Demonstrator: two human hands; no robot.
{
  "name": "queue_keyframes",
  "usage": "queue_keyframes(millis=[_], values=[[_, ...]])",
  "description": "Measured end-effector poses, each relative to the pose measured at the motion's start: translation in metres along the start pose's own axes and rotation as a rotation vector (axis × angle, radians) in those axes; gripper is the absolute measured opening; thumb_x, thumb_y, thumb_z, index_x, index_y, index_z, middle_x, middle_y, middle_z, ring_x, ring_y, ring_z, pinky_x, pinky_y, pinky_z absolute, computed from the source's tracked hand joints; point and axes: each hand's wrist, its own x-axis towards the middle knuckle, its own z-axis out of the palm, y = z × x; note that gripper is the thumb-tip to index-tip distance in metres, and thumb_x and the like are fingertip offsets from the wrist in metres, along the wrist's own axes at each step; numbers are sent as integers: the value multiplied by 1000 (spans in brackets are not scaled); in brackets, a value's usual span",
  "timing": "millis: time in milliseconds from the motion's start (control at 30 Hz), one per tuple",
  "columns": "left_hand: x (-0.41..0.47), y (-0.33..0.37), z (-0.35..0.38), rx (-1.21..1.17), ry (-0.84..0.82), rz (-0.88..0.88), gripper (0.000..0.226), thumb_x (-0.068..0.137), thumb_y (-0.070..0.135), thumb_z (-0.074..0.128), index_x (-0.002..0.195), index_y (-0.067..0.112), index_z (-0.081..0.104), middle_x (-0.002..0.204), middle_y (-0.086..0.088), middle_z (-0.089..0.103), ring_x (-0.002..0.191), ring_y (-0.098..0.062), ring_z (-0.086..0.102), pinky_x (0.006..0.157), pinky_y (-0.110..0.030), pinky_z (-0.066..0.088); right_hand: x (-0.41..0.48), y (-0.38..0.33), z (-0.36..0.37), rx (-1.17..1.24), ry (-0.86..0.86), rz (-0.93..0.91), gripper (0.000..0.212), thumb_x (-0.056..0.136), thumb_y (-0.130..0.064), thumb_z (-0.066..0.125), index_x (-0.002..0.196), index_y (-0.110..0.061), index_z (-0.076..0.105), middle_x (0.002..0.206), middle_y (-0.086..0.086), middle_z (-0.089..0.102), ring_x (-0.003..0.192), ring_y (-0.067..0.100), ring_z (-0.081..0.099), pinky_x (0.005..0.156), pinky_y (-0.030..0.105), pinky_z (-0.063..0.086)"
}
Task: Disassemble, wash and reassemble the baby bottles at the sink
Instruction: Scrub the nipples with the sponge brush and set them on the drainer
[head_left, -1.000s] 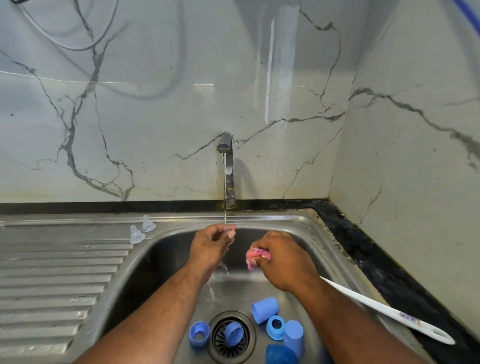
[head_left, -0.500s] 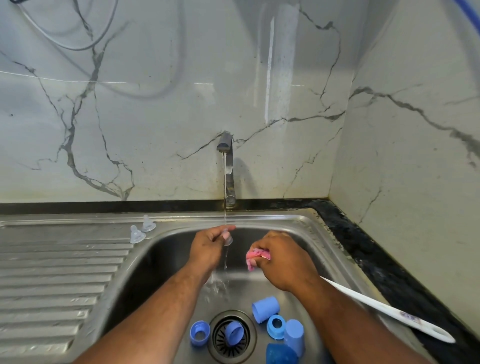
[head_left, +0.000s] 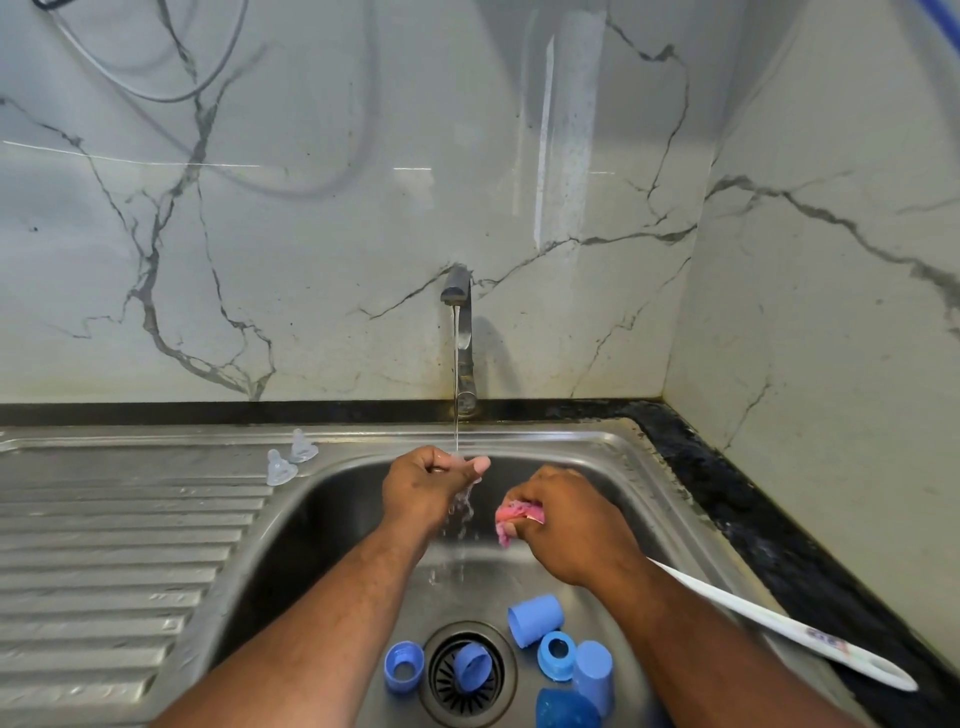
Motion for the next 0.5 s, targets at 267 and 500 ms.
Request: queue_keyframes(millis=[267, 500], values=[[1, 0, -2, -13, -57, 66, 13, 93, 26, 72, 102, 21, 81, 93, 8, 79, 97, -10, 73, 93, -31, 57, 1, 1, 2, 12, -15, 10, 6, 90, -39, 70, 92, -42, 75, 98, -16, 58, 96, 6, 53, 82, 34, 52], [2, 1, -2, 15, -73, 109, 26, 104, 21, 55, 122, 25, 74, 118, 13, 73, 113, -2, 63, 83, -11, 48, 2, 1, 2, 10, -26, 12, 6, 89, -41, 71, 93, -42, 75, 97, -16, 57, 95, 6, 53, 81, 32, 51]])
